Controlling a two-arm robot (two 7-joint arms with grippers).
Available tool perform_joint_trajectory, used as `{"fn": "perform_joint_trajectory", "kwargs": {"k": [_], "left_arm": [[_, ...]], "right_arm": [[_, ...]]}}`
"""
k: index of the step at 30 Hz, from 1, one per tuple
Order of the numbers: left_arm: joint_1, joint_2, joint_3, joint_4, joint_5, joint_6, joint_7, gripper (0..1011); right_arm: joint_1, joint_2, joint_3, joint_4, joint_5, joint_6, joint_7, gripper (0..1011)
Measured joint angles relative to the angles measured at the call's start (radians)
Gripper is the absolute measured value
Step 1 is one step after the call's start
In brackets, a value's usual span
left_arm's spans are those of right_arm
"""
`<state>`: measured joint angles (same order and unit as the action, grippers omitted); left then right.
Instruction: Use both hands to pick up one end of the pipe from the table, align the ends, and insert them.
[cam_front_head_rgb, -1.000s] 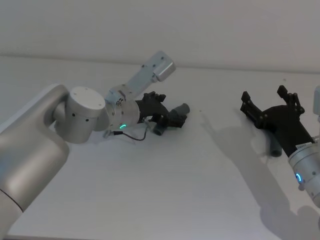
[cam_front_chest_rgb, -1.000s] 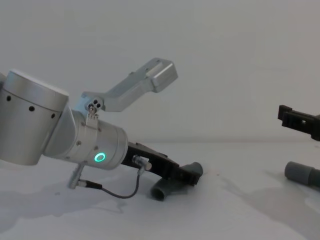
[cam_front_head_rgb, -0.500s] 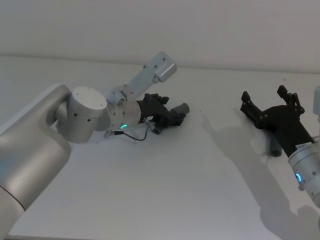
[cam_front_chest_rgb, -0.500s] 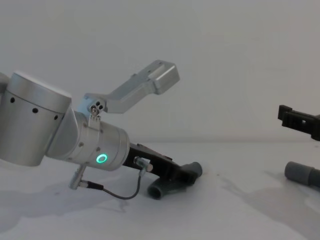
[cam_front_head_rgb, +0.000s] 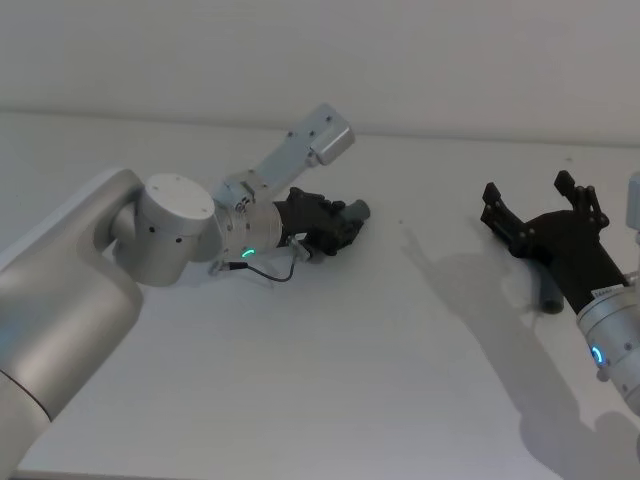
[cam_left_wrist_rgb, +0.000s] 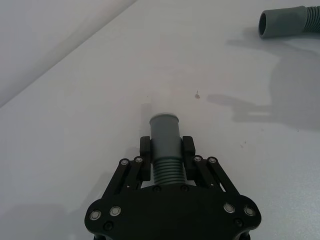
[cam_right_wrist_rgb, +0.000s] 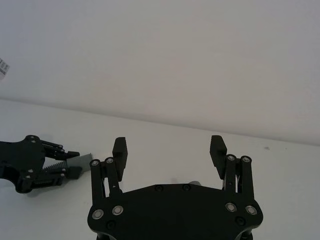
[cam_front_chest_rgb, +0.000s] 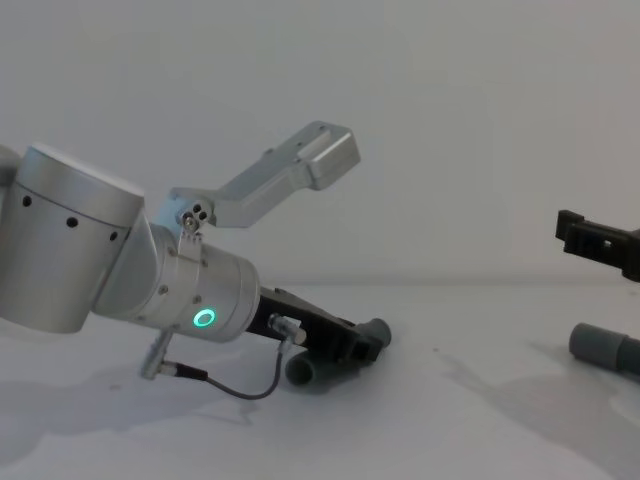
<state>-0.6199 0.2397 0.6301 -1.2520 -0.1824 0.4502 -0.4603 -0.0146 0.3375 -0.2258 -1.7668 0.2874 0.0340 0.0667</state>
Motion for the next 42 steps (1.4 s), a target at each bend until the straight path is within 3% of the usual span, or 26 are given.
{"fn": "perform_joint_trajectory", "kwargs": {"k": [12, 18, 25, 31, 42], "left_arm": [[-0.001, -0.001, 0.0, 0.001, 0.001, -0.001, 0.0, 356], [-0.001, -0.001, 0.0, 0.002, 0.001, -0.001, 0.0, 356], [-0.001, -0.001, 0.0, 0.002, 0.001, -0.001, 0.0, 356], [-0.001, -0.001, 0.0, 0.002, 0.001, -0.001, 0.0, 356], [-0.001, -0.001, 0.0, 0.002, 0.001, -0.001, 0.0, 356]], "right_arm": [[0.0, 0.004, 0.0, 0.0, -0.003, 0.005, 0.003, 1003], [0.007, 0.027, 0.001, -0.002, -0.015, 0.037, 0.019, 1004], [0.022, 0.069, 0.003, -0.004, -0.024, 0.115, 0.051, 1004], [0.041, 0.107, 0.009, -0.003, -0.024, 0.216, 0.086, 1004], [0.063, 0.111, 0.049, 0.002, 0.027, 0.38, 0.111, 1004]]}}
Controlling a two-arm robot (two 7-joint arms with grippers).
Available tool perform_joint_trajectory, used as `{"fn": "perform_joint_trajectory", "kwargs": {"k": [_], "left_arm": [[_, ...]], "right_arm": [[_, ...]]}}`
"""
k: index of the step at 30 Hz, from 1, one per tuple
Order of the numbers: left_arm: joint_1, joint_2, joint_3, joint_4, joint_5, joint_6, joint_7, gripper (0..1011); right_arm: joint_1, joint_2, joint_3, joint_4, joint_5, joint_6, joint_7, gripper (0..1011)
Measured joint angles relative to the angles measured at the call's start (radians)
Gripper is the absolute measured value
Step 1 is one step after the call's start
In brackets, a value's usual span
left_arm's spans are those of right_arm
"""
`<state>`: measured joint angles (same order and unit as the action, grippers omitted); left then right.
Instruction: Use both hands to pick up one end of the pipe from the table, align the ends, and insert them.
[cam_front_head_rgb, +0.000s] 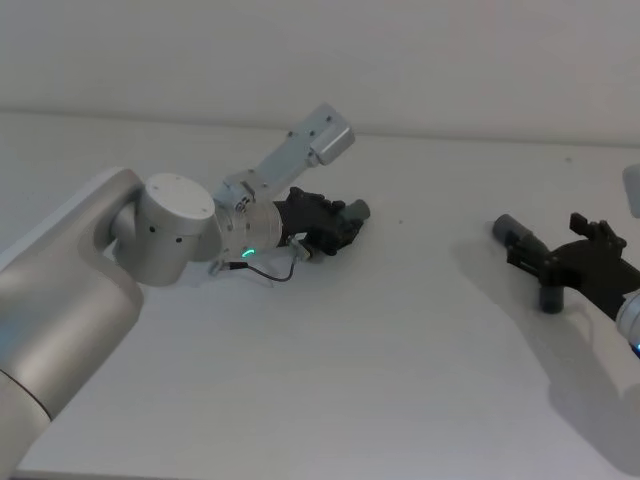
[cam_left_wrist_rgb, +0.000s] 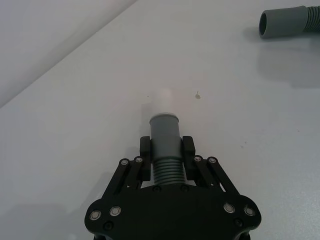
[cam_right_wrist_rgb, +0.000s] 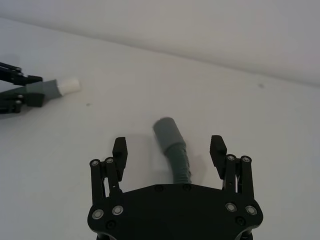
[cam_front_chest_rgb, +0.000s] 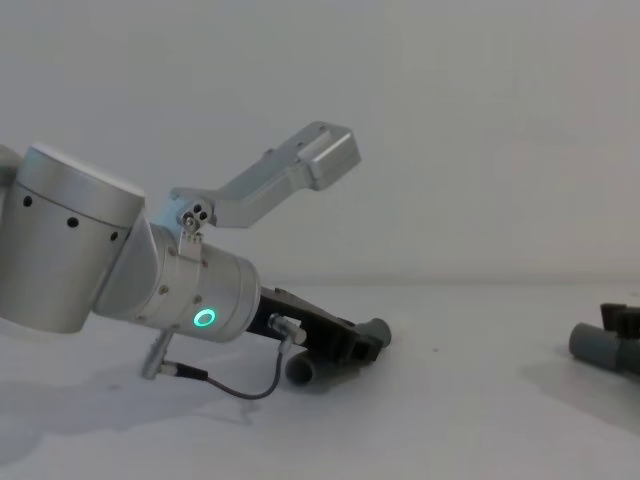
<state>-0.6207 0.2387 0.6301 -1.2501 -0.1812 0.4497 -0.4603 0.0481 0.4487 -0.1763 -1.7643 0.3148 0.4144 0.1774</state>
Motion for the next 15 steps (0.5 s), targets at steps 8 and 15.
{"fn": "perform_joint_trajectory", "kwargs": {"k": [8, 15], "left_arm": [[0.0, 0.0, 0.0, 0.0, 0.0, 0.0, 0.0, 356], [0.0, 0.0, 0.0, 0.0, 0.0, 0.0, 0.0, 356]], "right_arm": [[0.012, -0.033, 0.042, 0.005, 0.056, 0.094, -0.006, 1004], [0.024, -0.057, 0.061, 0.013, 0.094, 0.152, -0.013, 1003]]}}
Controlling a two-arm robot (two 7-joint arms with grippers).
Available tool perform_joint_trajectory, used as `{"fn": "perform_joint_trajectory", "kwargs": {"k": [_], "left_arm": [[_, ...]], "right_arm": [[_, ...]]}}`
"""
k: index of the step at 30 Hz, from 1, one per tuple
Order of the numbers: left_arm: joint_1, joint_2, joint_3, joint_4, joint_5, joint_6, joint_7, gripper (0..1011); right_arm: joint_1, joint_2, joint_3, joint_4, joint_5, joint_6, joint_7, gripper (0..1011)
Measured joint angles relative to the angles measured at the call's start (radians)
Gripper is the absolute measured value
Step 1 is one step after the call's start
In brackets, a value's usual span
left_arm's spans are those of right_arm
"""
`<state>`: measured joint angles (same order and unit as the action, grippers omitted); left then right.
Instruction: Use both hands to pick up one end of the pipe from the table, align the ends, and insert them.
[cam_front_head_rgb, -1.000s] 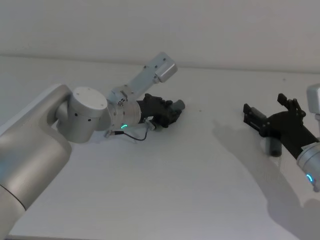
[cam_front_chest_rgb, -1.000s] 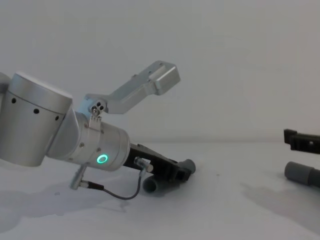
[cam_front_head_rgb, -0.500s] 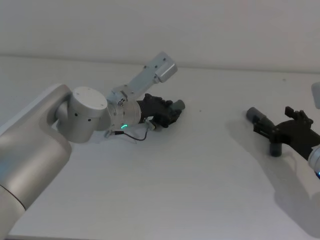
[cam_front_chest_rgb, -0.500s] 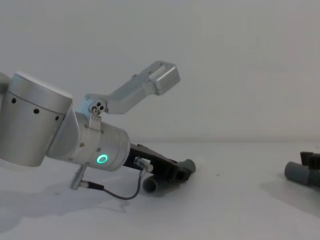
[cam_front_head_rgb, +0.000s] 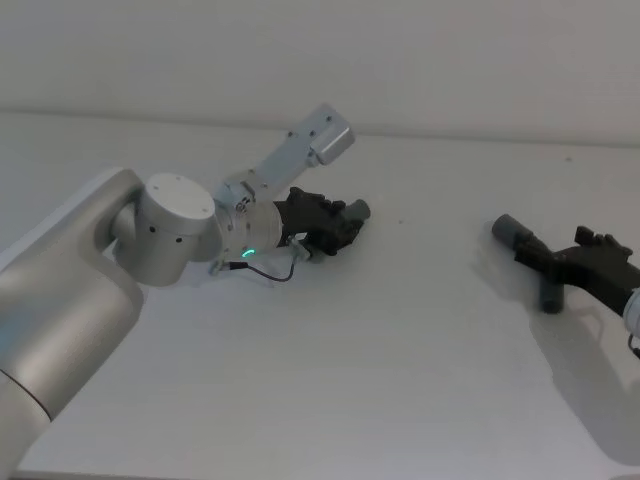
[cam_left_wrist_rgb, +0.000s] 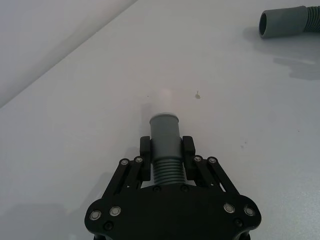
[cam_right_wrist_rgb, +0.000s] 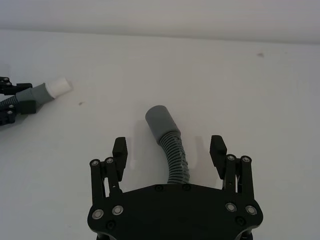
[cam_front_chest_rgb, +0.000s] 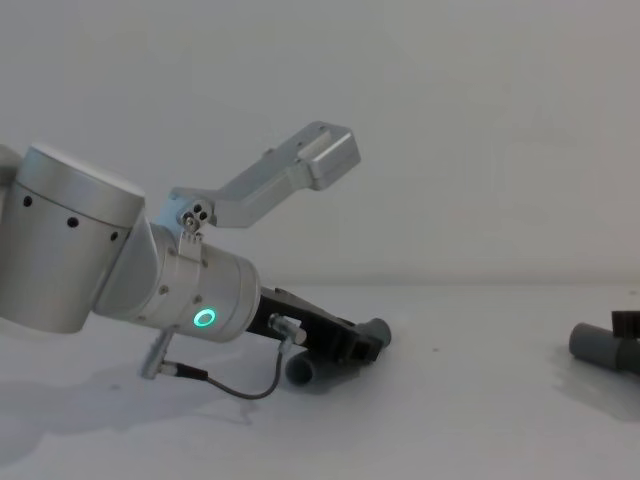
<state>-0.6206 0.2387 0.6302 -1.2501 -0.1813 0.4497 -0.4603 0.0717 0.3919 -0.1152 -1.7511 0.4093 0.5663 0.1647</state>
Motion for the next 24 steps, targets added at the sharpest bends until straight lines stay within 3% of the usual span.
{"fn": "perform_joint_trajectory", "kwargs": {"k": [24], "left_arm": [[0.0, 0.0, 0.0, 0.0, 0.0, 0.0, 0.0, 356]], "right_arm": [[0.038, -0.022, -0.013, 0.09, 0.024, 0.03, -0.011, 1004]]}}
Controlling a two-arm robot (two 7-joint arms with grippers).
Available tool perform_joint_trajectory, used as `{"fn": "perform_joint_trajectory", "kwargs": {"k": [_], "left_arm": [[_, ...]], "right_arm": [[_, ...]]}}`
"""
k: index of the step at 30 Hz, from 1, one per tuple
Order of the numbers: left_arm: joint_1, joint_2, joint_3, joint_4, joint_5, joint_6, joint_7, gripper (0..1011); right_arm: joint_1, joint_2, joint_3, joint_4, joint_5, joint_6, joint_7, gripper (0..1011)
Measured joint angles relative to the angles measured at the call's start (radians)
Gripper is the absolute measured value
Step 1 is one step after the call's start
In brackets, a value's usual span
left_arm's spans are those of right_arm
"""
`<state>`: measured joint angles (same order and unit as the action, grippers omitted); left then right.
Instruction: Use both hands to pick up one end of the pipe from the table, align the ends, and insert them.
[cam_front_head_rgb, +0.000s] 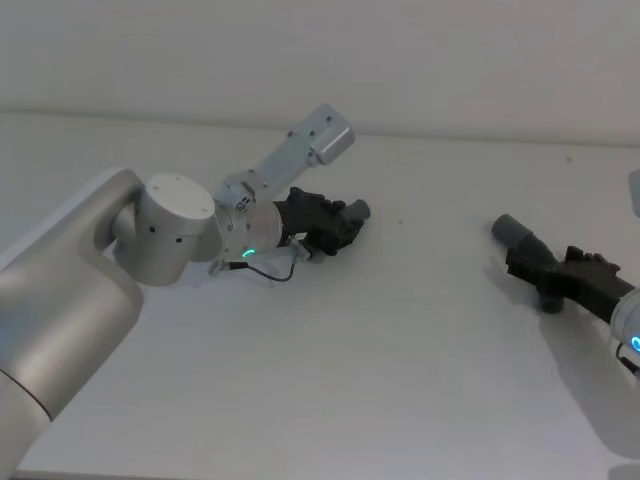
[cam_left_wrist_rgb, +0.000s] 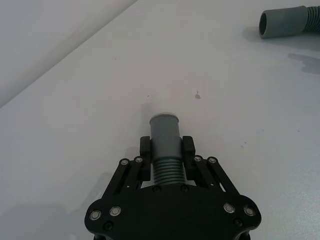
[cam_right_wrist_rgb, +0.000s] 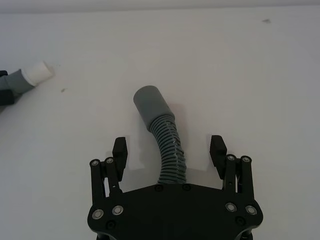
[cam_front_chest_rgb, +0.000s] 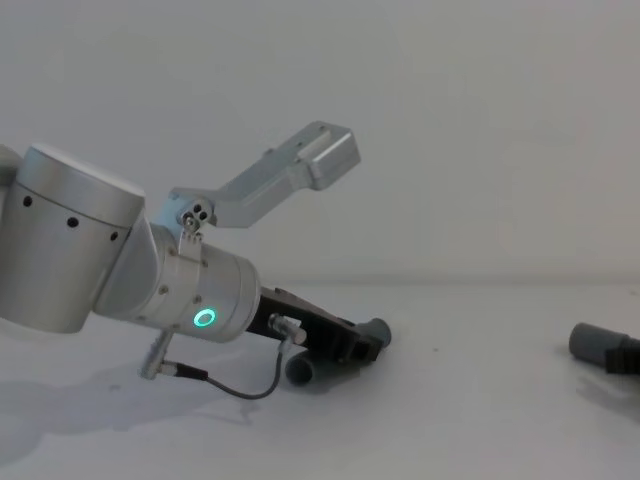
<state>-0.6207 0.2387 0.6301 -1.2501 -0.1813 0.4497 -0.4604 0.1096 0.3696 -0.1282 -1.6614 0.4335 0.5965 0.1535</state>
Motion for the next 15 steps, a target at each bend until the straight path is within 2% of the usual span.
{"fn": "perform_joint_trajectory", "kwargs": {"k": [9, 12, 13, 15], "left_arm": [[0.0, 0.0, 0.0, 0.0, 0.0, 0.0, 0.0, 356], [0.0, 0.0, 0.0, 0.0, 0.0, 0.0, 0.0, 356], [0.0, 0.0, 0.0, 0.0, 0.0, 0.0, 0.0, 356], [0.0, 0.0, 0.0, 0.0, 0.0, 0.0, 0.0, 356]], "right_arm": [[0.014, -0.007, -0.01, 0.025, -0.01, -0.005, 0.0, 996], [0.015, -0.008, -0.011, 0.027, -0.011, -0.006, -0.001, 970], [0.018, -0.009, -0.012, 0.032, -0.013, -0.008, -0.001, 908], [0.019, -0.01, -0.012, 0.034, -0.014, -0.008, -0.002, 877]]}}
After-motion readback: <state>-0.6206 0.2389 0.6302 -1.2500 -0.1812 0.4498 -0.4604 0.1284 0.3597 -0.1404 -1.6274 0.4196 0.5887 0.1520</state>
